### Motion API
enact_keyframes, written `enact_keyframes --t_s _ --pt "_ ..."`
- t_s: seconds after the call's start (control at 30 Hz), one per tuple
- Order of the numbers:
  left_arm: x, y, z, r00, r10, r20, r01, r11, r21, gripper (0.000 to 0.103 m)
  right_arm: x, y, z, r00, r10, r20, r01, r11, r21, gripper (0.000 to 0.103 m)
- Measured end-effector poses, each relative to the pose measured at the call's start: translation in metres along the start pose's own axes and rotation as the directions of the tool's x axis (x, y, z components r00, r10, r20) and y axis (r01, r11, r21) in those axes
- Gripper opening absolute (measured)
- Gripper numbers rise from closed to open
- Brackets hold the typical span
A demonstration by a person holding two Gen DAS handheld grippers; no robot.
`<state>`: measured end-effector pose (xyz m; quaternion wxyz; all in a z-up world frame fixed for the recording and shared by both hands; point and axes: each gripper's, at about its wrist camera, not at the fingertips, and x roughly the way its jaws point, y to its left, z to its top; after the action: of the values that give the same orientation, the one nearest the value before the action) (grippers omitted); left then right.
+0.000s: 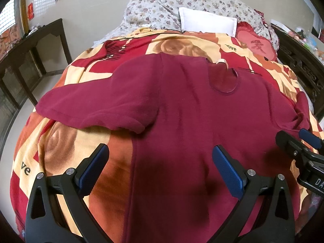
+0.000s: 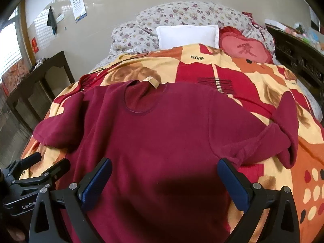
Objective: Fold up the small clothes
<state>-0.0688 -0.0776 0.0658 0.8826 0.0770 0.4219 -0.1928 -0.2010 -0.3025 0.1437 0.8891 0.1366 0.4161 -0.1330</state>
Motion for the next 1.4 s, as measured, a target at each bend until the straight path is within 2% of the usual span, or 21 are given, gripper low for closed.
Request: enact_keyframes --t_s 1.4 --pt "0.008 0.006 0.004 1.0 0.014 -0.017 -0.014 0.999 -0.031 0.102 0.016 0.005 0.001 0.999 -0.005 -0.036 0.006 1.0 0.02 0.103"
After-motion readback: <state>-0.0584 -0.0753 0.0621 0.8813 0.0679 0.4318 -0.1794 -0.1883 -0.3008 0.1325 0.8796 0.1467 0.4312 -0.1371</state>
